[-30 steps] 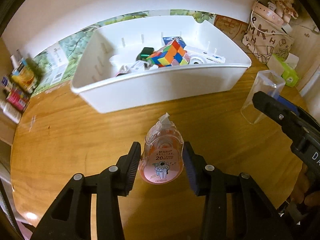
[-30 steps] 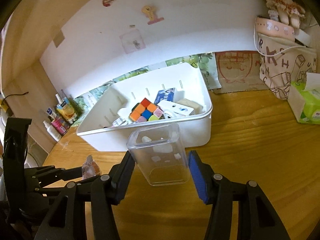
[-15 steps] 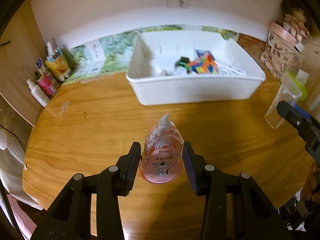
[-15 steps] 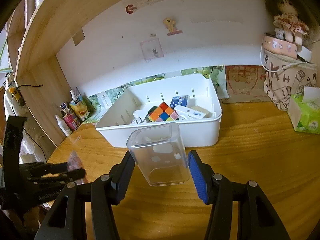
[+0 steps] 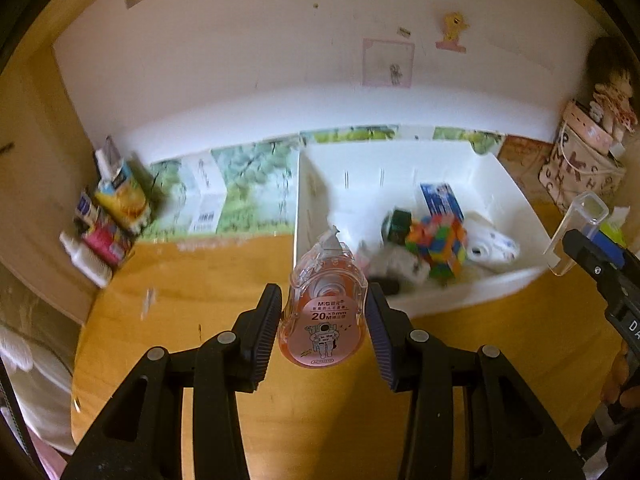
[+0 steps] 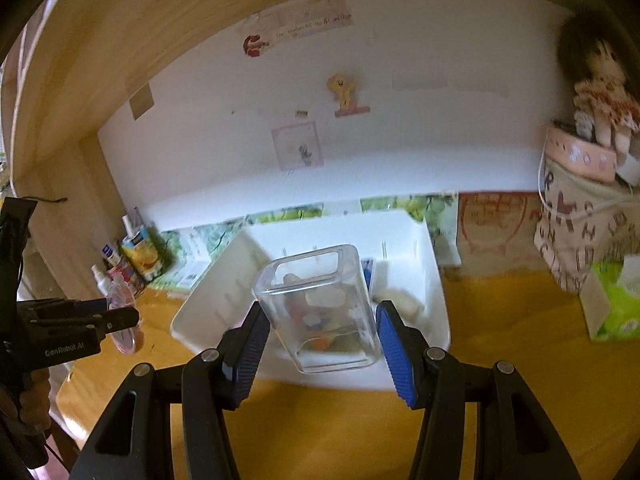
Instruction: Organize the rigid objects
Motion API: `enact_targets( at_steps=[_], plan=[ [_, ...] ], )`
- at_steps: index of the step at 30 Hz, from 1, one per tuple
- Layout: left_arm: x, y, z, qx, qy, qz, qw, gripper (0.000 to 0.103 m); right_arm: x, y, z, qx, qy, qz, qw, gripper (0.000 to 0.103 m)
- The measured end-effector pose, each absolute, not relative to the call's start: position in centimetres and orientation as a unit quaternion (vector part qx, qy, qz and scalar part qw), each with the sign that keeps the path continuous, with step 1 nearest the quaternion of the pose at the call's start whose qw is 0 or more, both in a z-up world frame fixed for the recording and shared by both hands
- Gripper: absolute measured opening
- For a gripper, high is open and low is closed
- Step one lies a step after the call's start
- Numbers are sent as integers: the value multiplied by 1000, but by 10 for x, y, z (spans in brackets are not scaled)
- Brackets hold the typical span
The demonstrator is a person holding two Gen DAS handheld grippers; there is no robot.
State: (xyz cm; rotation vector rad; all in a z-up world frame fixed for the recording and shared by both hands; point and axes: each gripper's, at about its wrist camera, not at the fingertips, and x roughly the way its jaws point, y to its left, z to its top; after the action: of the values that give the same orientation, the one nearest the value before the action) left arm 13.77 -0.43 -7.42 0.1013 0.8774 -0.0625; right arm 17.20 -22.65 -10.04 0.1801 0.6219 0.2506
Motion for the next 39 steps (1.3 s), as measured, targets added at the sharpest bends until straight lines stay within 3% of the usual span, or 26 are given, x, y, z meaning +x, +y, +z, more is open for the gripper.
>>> enact_targets(
  at_steps=[20,21,25,32,39],
  plan=[
    [228,-16,-83,41,447,-78,890,47,238,-225,-103,74,326,70,940,56],
    [229,-18,-84,43,451,-76,888,49,238,-226,-104,76,329,68,939,56],
    [228,-18,-80,34,447,-76,890,78,237,-234,-106,91,337,65,935,68],
    [211,-17,-72,35,451,-53,890,79,223,-243,-93,101,342,61,932,82],
    [165,-16,-56,15,452,-40,891,79,194,-244,-75,100,370,61,922,83]
  ],
)
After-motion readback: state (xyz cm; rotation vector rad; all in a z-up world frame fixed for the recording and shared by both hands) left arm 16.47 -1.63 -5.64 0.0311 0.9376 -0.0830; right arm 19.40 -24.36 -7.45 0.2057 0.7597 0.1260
